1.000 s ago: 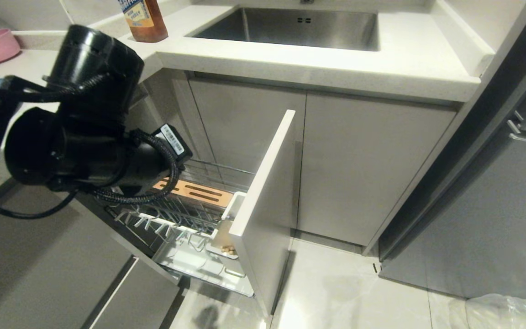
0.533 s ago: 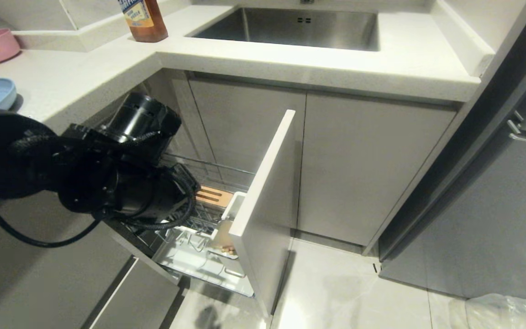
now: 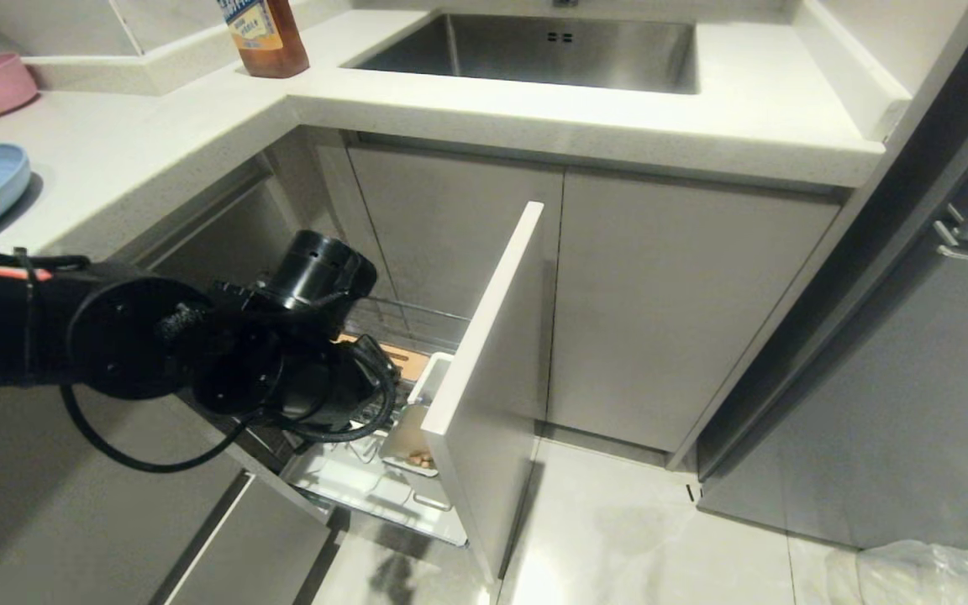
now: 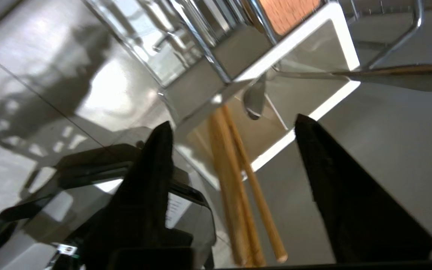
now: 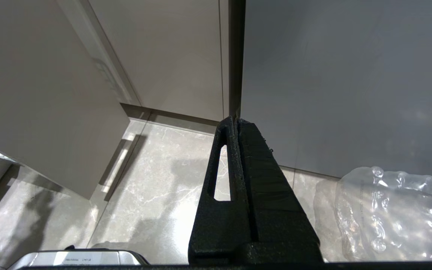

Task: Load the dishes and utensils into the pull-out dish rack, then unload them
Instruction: Take the spoon out of the cupboard

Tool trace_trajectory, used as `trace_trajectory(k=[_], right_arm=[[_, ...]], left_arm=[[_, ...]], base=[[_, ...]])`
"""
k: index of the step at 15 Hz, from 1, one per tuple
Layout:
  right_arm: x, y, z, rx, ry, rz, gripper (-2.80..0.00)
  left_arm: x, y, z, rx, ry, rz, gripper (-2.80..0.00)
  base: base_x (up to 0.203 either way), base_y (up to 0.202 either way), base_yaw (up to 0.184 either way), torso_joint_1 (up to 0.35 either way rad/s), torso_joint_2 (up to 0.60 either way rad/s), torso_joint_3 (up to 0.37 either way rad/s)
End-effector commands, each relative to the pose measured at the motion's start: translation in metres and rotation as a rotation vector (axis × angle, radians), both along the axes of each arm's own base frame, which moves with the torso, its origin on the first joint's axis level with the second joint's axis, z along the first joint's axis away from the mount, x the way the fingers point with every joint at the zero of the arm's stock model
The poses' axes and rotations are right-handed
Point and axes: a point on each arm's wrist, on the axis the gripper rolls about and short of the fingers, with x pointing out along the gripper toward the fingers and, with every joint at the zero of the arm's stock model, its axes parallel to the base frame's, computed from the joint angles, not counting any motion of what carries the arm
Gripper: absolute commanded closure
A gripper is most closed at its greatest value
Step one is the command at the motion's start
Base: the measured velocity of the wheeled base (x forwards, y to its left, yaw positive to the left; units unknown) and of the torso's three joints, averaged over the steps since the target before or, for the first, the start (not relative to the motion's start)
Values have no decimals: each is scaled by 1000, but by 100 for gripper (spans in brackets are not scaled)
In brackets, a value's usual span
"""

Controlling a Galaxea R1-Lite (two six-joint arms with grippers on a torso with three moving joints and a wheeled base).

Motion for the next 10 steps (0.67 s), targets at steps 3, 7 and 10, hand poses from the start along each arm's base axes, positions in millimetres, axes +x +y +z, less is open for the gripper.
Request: trace_trajectory(k=[3, 7, 10], right_arm=[[0, 0, 0, 0, 1, 0, 0], [0, 0, 0, 0, 1, 0, 0], [0, 0, 0, 0, 1, 0, 0]], left_arm=[[20, -2, -19, -39, 33, -6, -280], [36, -4, -23, -77, 16, -25, -280], [45, -9, -28, -78, 21, -28, -280]], base=[[0, 0, 0, 0, 0, 0], [0, 0, 0, 0, 0, 0], [0, 0, 0, 0, 0, 0]])
